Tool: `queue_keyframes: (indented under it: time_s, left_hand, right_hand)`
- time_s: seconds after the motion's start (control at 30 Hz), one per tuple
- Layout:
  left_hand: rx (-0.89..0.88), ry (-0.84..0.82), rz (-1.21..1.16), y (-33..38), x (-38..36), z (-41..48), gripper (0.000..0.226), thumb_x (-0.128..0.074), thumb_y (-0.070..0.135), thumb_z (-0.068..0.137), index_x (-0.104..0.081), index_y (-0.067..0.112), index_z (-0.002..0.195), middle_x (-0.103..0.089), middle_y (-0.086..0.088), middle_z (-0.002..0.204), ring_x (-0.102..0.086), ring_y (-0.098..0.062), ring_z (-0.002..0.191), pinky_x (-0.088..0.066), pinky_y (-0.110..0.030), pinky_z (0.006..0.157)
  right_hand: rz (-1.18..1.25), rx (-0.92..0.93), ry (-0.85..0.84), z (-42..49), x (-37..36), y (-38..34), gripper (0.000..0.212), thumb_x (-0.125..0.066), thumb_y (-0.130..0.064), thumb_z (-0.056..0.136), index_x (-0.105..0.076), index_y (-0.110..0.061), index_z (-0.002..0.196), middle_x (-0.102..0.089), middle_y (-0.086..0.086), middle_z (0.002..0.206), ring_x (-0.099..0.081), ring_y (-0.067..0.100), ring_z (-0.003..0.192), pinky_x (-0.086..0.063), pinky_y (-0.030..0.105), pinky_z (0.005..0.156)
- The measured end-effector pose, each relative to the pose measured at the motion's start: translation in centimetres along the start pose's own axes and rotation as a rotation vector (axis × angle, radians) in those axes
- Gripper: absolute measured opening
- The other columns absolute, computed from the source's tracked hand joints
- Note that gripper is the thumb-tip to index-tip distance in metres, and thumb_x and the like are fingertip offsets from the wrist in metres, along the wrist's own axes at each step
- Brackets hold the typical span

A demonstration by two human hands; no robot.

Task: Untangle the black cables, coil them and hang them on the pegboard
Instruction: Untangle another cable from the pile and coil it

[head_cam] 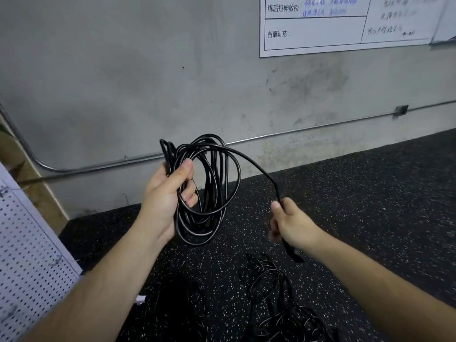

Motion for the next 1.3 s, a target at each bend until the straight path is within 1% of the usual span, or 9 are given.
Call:
queue_keyframes:
  time_s: [0.23, 0.33, 0.47, 0.7, 0.77, 0.9, 1.13, 1.23, 1.3]
  left_hand:
    - [-0.164, 0.181, 0.288, -0.4, 0.9, -0.2, 0.023, -0.067, 0.017, 0.098, -0.05, 0.014, 0.113, -0.05, 0.005, 0.068, -0.04, -0.013, 0.054, -0.039, -0.026, 0.045]
    - [-0.186, 0.18, 0.437, -0.9, 0.4, -0.7, 0.027, -0.069, 0.021, 0.097, -0.051, 0.019, 0.116, -0.052, 0.005, 0.065, -0.045, -0.013, 0.055, -0.043, -0.03, 0.049]
    - [-0.186, 0.118, 0.571, -0.8, -0.8, -1.2, 0.023, -0.07, 0.022, 0.096, -0.05, 0.026, 0.107, -0.056, 0.002, 0.064, -0.05, -0.011, 0.054, -0.044, -0.028, 0.049]
    - [-0.05, -0.105, 0.529, -2.6, -2.7, -2.1, 0.056, -0.07, 0.071, 0.077, -0.063, 0.031, 0.116, -0.076, 0.005, 0.093, -0.071, -0.01, 0.084, -0.054, -0.033, 0.078]
    - [0.083, -0.255, 0.478, -3.9, -3.5, -2.4, 0.07, -0.07, 0.083, 0.065, -0.066, 0.033, 0.115, -0.068, 0.006, 0.072, -0.063, -0.009, 0.062, -0.049, -0.027, 0.06]
    - [0.409, -0.615, 0.178, -5.2, -5.3, -4.2, 0.053, -0.095, 0.044, 0.063, -0.072, 0.027, 0.108, -0.048, -0.002, 0.072, -0.042, -0.01, 0.054, -0.041, -0.021, 0.046]
    - [0.458, -0.736, 0.603, -5.9, -4.6, -4.6, 0.043, -0.075, 0.002, 0.079, -0.058, 0.011, 0.117, -0.059, -0.004, 0.083, -0.051, -0.015, 0.059, -0.044, -0.024, 0.051]
    - [0.479, -0.738, 0.756, -6.5, -4.0, -4.7, 0.054, -0.079, 0.013, 0.07, -0.057, 0.007, 0.119, -0.063, -0.007, 0.081, -0.054, -0.015, 0.057, -0.045, -0.027, 0.052]
    - [0.474, -0.739, 0.757, -6.2, -4.1, -4.6, 0.037, -0.077, 0.009, 0.074, -0.058, 0.008, 0.106, -0.065, 0.0, 0.079, -0.055, -0.012, 0.056, -0.045, -0.025, 0.052]
  right_hand:
    - [-0.914, 0.079, -0.418, -4.6, -6.2, -2.3, 0.013, -0.043, -0.002, 0.096, -0.042, -0.015, 0.093, -0.052, 0.0, 0.083, -0.051, 0.011, 0.068, -0.04, 0.024, 0.053]
    - [-1.12, 0.335, -0.415, -6.8, -7.9, -5.7, 0.021, -0.046, 0.002, 0.092, -0.054, -0.009, 0.107, -0.052, 0.006, 0.099, -0.057, 0.019, 0.083, -0.051, 0.03, 0.068]
    - [-1.219, 0.669, -0.166, -8.1, -7.1, -10.6, 0.034, -0.051, -0.018, 0.101, -0.057, -0.034, 0.13, -0.058, -0.002, 0.107, -0.067, 0.024, 0.089, -0.044, 0.031, 0.065]
    - [-0.957, 1.071, 0.434, -8.7, -3.4, -14.3, 0.054, -0.064, -0.072, 0.075, -0.069, -0.018, 0.073, -0.063, -0.004, 0.067, -0.061, 0.021, 0.05, -0.035, 0.023, 0.045]
    - [-0.886, 1.041, 0.534, -8.7, -1.7, -14.9, 0.063, -0.063, -0.079, 0.068, -0.065, -0.016, 0.073, -0.062, -0.003, 0.071, -0.06, 0.022, 0.05, -0.035, 0.023, 0.045]
    - [-0.809, 1.013, 0.607, -8.4, -0.4, -14.9, 0.056, -0.054, -0.071, 0.072, -0.054, -0.015, 0.079, -0.053, -0.002, 0.075, -0.044, 0.021, 0.042, -0.041, 0.031, 0.035]
    - [-0.925, 0.821, 0.054, -6.4, -0.5, -12.4, 0.083, -0.058, -0.072, 0.08, -0.034, -0.035, 0.15, -0.038, -0.008, 0.144, -0.034, 0.016, 0.133, -0.036, 0.039, 0.113]
    - [-0.959, 0.723, -0.183, -6.5, -3.3, -10.7, 0.095, -0.072, -0.056, 0.074, -0.026, -0.035, 0.155, -0.031, -0.011, 0.155, -0.021, 0.011, 0.146, -0.015, 0.033, 0.12]
    - [-1.032, 0.712, -0.071, -5.7, -4.3, -10.6, 0.073, -0.069, -0.045, 0.079, -0.041, -0.028, 0.144, -0.051, -0.005, 0.14, -0.04, 0.017, 0.136, -0.028, 0.032, 0.112]
Point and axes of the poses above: each hand's wrist, its own z-axis towards the middle knuckle, its own x-axis out of the back of the hand, y = z × x, the point moved 8 cm from there along z, towards the middle knuckle
